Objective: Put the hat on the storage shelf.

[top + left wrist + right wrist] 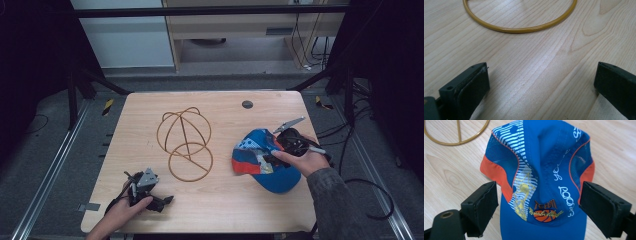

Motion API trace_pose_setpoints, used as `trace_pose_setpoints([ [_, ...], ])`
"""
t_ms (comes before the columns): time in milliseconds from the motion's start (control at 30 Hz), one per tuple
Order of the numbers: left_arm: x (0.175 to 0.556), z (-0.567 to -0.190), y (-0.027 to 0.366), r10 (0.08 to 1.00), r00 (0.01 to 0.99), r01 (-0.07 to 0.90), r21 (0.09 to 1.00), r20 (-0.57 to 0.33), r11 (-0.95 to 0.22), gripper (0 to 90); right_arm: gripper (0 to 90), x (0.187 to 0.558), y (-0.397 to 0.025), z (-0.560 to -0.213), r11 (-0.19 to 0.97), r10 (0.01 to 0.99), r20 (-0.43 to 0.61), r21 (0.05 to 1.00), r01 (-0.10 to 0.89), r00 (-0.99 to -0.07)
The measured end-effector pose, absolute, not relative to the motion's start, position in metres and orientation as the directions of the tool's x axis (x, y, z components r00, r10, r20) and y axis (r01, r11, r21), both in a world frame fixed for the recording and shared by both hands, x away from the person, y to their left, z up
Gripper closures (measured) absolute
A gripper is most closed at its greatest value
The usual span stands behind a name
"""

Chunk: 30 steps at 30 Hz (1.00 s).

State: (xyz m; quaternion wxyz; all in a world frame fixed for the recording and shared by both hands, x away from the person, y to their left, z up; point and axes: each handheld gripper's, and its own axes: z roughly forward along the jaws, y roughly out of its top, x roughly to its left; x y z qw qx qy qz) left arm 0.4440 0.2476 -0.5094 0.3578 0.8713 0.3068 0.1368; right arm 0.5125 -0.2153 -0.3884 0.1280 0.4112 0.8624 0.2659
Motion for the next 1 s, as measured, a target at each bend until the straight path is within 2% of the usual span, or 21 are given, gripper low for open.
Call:
trace_pose_setpoints([
  [300,0.444,-0.509,0.248,0.633,0.774,0.437,0.707,0.019,-0.556,0.0,17.8,0.521,-0.209,-0.398,0.552,0.760,0.014,0.511,0.658,-0.649],
  [700,0.444,-0.510,0.248,0.632,0.775,0.435,0.709,0.019,-0.556,0.0,22.8,0.526,-0.213,-0.394,0.541,0.767,0.027,0.510,0.669,-0.641],
  [933,0.444,-0.509,0.248,0.630,0.776,0.434,0.707,0.021,-0.558,0.0,28.3,0.534,-0.212,-0.393,0.544,0.764,0.027,0.510,0.667,-0.644],
  [1000,0.444,-0.509,0.248,0.630,0.776,0.434,0.707,0.021,-0.558,0.0,33.3,0.538,-0.211,-0.395,0.539,0.765,0.035,0.512,0.669,-0.643],
])
